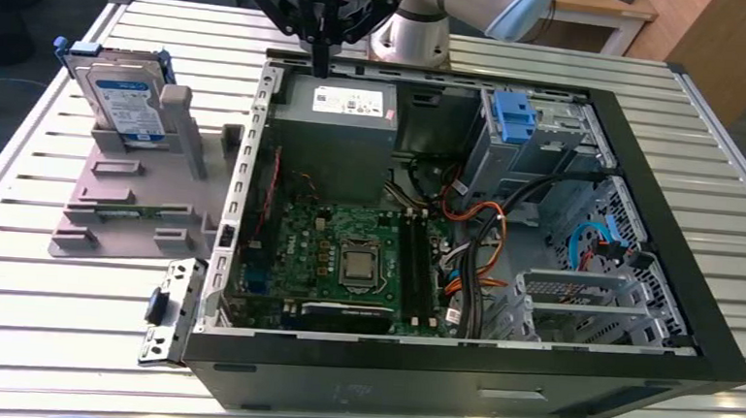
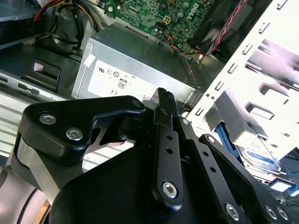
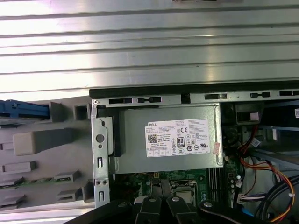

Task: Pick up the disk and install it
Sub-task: 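Reach for the disk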

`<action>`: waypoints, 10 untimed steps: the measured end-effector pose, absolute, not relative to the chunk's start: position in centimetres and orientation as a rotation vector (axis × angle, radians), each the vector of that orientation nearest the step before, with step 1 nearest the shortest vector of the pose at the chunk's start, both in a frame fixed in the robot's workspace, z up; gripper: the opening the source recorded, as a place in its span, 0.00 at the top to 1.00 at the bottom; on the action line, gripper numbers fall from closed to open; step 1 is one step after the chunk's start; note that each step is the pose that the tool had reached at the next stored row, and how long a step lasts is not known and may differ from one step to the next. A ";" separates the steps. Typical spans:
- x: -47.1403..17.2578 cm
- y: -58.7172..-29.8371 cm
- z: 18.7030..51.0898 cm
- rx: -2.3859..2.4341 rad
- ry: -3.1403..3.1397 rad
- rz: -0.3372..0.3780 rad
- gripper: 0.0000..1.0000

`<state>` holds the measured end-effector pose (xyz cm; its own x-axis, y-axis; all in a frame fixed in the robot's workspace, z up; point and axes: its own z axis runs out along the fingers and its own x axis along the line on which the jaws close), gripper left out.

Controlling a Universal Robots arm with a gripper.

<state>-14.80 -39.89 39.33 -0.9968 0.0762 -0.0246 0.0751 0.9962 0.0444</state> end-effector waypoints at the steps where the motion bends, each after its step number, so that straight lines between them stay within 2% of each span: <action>1: -14.8 -39.9 39.3 0.118 3.112 0.068 0.89; 10: -15.0 -39.9 39.3 0.118 3.112 0.068 0.89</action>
<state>-15.03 -39.89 39.33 -0.9968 0.0762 -0.0246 0.0750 0.9962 0.0444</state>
